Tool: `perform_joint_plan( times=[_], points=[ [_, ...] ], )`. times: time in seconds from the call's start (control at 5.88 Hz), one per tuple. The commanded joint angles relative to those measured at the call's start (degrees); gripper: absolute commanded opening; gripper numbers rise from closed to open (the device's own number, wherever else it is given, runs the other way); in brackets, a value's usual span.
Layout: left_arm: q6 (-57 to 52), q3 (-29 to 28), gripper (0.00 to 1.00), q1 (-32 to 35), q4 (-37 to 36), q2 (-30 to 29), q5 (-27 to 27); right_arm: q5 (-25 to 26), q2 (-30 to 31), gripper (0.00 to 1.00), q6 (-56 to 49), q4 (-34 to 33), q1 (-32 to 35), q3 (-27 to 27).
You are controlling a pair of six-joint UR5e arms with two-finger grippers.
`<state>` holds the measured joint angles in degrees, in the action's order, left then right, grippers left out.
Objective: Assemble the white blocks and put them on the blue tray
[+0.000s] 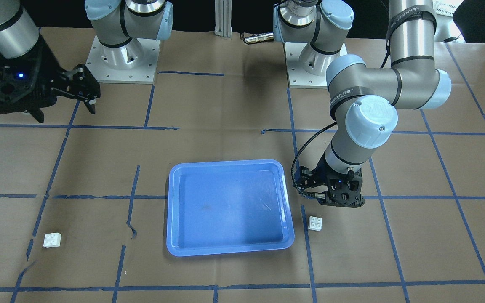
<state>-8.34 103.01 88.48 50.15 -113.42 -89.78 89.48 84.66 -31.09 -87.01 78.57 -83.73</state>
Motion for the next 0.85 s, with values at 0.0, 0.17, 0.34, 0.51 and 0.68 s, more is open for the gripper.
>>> perform_joint_plan(
  times=[0.0,0.17,0.34,0.51,0.68],
  points=[
    [-1.41,0.79,0.98,-0.15,-4.44,-2.94,0.04,-0.18,-4.57,1.0,-19.18,-7.32,-7.96,0.23],
    [-2.63,0.7,0.94,-0.15,-4.97,-3.04,0.04,-0.44,-7.9,1.0,-26.93,-10.77,-10.61,1.28],
    [-4.21,0.62,0.94,-0.15,-5.67,-3.21,-0.05,-6.1,-11.5,1.0,-37.19,-10.98,-12.11,3.55],
    [-4.66,0.61,0.94,-0.15,-7.5,-4.35,0.04,-8.51,-16.15,1.0,-49.82,-10.98,-12.39,7.23],
    [-4.58,0.7,0.94,-0.15,-8.13,-4.97,-0.05,-11.75,-19.07,1.0,-54.39,-11.07,-12.74,8.75]
  ],
)
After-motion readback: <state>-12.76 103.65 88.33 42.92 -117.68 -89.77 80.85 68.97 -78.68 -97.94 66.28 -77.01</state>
